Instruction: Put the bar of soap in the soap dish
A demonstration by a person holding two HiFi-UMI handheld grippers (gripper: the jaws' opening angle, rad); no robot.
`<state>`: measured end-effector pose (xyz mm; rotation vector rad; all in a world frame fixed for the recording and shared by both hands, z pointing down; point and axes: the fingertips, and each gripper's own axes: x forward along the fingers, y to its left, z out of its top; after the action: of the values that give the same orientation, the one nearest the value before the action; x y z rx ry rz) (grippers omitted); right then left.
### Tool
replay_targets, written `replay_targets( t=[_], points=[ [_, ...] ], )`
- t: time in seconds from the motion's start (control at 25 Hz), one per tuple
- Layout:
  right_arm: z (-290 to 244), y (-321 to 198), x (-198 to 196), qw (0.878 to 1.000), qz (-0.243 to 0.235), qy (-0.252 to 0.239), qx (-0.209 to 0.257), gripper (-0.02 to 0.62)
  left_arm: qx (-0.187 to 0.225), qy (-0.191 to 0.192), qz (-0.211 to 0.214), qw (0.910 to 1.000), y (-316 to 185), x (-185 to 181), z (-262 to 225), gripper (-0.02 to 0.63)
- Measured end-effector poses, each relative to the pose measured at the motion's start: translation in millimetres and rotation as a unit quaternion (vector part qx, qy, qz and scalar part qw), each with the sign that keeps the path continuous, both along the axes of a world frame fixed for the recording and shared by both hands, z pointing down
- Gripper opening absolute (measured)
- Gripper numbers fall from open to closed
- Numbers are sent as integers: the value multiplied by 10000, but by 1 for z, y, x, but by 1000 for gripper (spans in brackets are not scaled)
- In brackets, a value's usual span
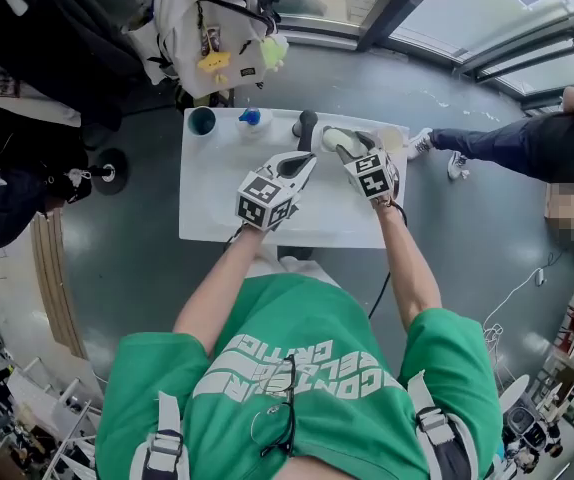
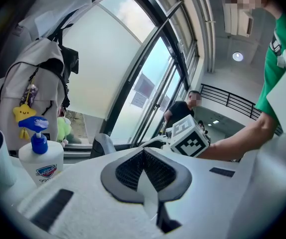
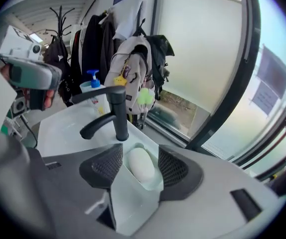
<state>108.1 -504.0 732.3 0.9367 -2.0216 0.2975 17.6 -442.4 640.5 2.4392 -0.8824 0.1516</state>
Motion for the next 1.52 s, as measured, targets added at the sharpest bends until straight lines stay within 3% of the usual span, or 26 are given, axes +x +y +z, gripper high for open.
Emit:
replay_targets(
  t=[0.2, 0.52, 1.0, 1.52],
  points=[
    [-48, 28, 3, 9965, 419, -613, 385, 149, 164, -89, 71, 9998, 10, 7, -14, 5],
    [-112, 70, 9, 9866, 560, -1272, 849, 55, 431, -231, 86, 9988, 29, 15, -35, 5],
    [-183, 136, 43, 9642, 898, -2136, 1289, 23, 915, -443, 239, 9945, 77, 48, -71, 5],
    [-202, 200, 77, 9543, 994, -2366, 1533, 12, 1169, -464, 199, 9919, 123, 77, -91, 5]
  ],
)
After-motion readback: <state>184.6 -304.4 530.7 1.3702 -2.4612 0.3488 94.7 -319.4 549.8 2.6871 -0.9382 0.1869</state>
